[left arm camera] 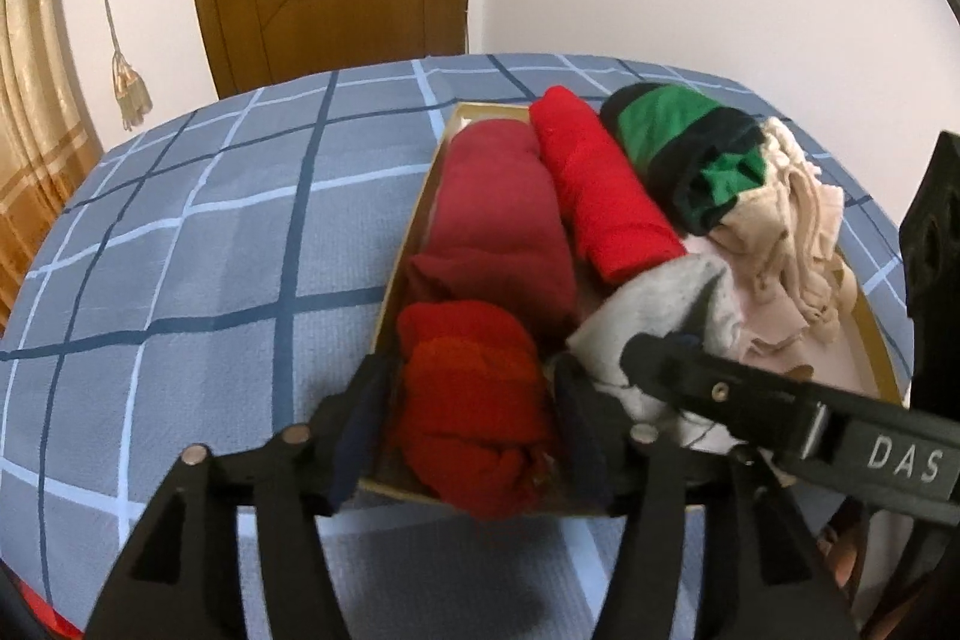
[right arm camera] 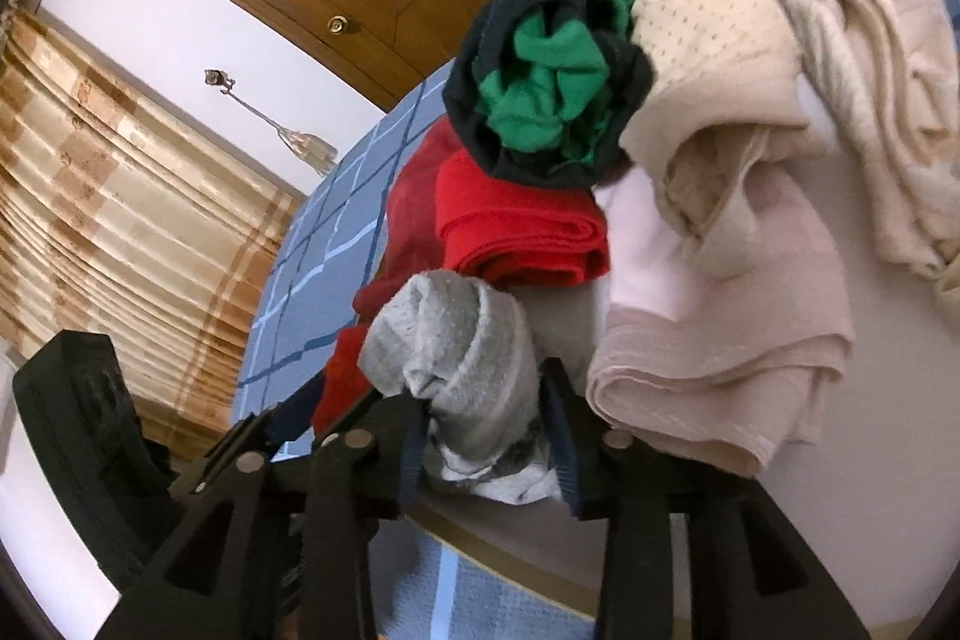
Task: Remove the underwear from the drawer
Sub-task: 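Lower both socks into the tray and open both tools to release them, then move both tools back down into the open drawer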
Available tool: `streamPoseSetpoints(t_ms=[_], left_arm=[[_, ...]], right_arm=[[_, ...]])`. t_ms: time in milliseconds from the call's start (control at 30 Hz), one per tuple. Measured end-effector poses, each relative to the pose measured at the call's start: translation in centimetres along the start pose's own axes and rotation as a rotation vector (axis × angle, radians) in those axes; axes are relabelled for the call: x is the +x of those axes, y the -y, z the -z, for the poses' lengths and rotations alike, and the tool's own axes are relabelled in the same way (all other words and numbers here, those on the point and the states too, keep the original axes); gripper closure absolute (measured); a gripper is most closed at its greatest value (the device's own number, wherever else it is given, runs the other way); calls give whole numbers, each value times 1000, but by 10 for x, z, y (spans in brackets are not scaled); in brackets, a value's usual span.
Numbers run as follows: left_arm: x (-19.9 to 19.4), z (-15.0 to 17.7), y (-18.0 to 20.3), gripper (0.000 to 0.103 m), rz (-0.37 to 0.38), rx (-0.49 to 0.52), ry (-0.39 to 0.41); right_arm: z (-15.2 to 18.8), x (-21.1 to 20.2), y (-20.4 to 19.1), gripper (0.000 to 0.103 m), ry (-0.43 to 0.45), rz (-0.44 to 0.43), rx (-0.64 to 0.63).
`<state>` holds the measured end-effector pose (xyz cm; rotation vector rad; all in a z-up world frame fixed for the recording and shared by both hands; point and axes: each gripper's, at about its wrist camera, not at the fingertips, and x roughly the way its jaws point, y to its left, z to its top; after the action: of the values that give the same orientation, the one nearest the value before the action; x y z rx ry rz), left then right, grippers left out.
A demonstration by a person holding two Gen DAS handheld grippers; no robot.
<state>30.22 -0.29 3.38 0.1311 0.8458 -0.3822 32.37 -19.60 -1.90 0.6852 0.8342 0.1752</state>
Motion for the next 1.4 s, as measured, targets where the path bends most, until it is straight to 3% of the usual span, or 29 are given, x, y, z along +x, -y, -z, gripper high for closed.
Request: streamPoseSetpoints(t_ms=[33, 133, 167, 333, 567, 800, 1400], left_arm=[[-4, 1, 1, 35, 1, -1, 9], [-19, 4, 7, 1, -87, 11, 56], [-26, 5, 9, 0, -124, 23, 93], [-44, 11, 17, 0, -131, 42, 128], [-62, 28, 26, 0, -140, 29, 147], [-72, 54, 36, 0, -84, -29, 136], [-87, 105, 82, 0, -31, -17, 101]], right_arm=[[0, -3, 0, 57, 3, -1, 0], [2, -18, 1, 51, 29, 1, -12], [3, -22, 1, 49, 35, 3, -18], [10, -43, 2, 48, 47, -16, -71], [29, -85, 3, 48, 124, 61, -258], [47, -118, 17, 48, 170, 132, -366], [87, -162, 59, 48, 130, 143, -367]])
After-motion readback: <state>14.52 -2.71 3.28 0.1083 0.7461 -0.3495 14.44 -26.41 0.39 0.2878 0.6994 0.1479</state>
